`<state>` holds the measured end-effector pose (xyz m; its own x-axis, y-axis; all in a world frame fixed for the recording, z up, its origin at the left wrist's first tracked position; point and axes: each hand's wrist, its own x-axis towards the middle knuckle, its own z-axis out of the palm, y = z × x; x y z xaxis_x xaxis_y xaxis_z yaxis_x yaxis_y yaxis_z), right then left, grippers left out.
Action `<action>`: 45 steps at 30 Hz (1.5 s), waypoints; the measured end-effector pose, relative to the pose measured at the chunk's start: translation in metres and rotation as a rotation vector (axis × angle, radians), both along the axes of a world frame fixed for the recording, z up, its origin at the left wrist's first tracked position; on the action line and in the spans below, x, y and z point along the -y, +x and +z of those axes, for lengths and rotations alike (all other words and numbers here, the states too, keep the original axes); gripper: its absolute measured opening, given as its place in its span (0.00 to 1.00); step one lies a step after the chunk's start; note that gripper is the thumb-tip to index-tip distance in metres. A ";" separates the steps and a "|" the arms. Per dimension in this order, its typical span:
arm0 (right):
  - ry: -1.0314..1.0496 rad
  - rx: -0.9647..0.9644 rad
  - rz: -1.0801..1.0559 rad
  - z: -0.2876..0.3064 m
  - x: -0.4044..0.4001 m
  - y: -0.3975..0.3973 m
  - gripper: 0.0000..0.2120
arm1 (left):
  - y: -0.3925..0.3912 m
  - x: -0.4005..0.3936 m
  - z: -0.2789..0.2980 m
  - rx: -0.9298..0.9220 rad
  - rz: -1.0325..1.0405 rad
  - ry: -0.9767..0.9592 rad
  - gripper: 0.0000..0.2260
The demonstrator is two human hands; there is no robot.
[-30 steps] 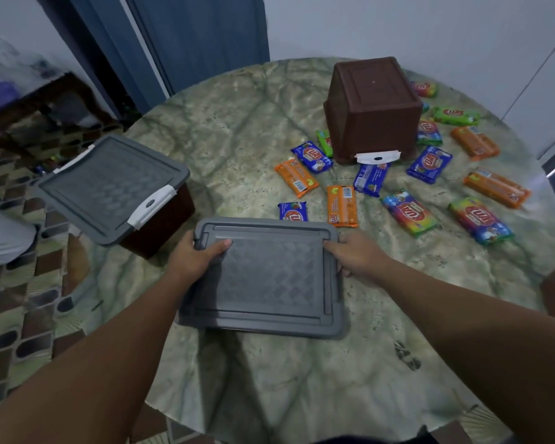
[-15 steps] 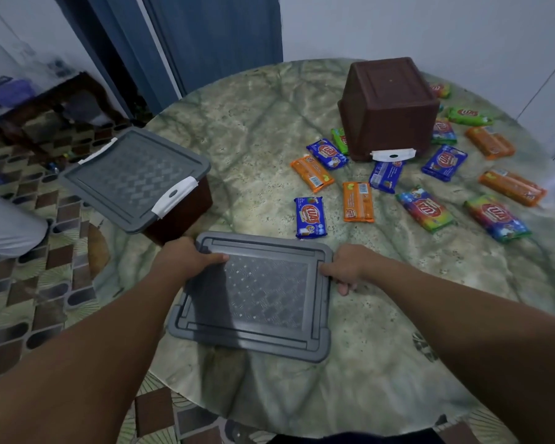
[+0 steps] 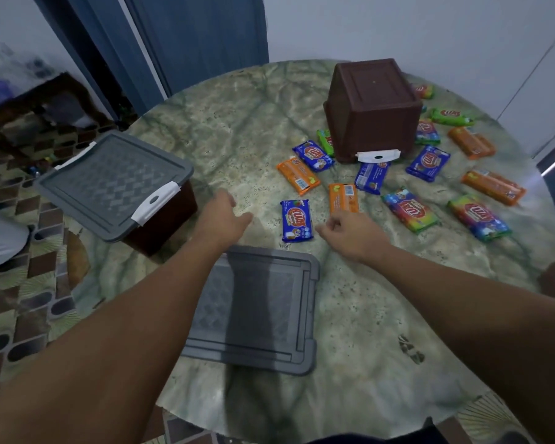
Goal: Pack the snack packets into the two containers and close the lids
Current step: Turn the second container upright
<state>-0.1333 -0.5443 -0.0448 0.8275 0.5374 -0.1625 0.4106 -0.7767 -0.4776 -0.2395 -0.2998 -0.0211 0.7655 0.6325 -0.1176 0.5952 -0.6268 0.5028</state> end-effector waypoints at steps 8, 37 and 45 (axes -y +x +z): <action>0.325 -0.040 -0.049 0.018 0.022 0.062 0.08 | 0.068 0.072 0.010 0.301 -0.030 -0.303 0.05; 0.318 -0.161 -0.139 0.003 0.119 0.278 0.05 | 0.249 0.202 -0.012 0.197 0.119 -0.316 0.06; 0.335 -0.238 -0.130 0.006 0.125 0.329 0.10 | 0.293 0.216 -0.027 0.144 0.355 -0.383 0.09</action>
